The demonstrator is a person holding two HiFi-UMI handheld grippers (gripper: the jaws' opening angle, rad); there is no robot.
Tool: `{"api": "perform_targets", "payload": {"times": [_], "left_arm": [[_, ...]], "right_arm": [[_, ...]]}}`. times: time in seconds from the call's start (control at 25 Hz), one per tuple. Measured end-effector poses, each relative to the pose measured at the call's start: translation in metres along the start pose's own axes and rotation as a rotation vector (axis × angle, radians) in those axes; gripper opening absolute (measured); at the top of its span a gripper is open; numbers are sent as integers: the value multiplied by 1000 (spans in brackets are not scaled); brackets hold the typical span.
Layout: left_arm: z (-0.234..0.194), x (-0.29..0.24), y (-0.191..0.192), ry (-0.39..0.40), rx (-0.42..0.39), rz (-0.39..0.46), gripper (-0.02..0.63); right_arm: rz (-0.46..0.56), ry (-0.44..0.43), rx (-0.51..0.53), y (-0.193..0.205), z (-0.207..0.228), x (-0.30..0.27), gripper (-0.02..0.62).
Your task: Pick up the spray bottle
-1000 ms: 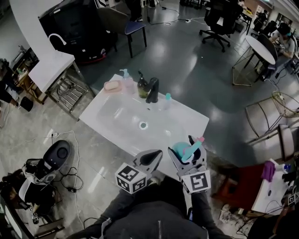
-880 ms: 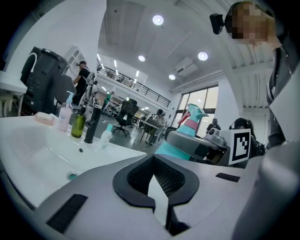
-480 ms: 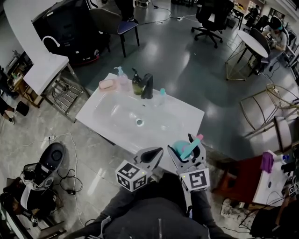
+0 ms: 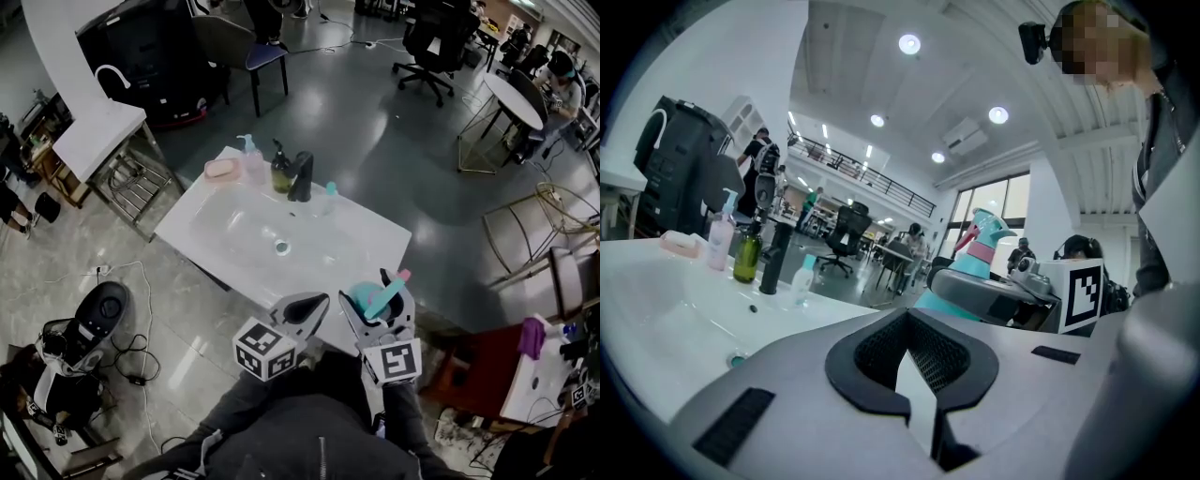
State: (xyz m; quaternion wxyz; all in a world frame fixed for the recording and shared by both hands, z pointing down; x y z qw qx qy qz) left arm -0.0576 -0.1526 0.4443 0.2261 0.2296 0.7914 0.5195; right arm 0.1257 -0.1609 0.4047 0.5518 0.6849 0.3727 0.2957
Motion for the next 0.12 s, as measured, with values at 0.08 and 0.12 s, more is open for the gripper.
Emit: {"api": "perform_targets", "payload": {"times": [0.08,0.12], "left_arm": [[0,0,0,-2,1,-1,6],[0,0,0,-3,3,-2,6]], "right_arm": [[23,-5,17,-2,-1,-1,351],[33,-7,23,-3,-1,-1,351]]}}
Point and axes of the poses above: the fingertips, and each gripper's own axes: x backward along the fingers, z to its right, y out of its underside, the point moved 10 cm from there along x, backward along the fingers, and after that the axes turned 4 degrees about y, right-handed, at the moved point
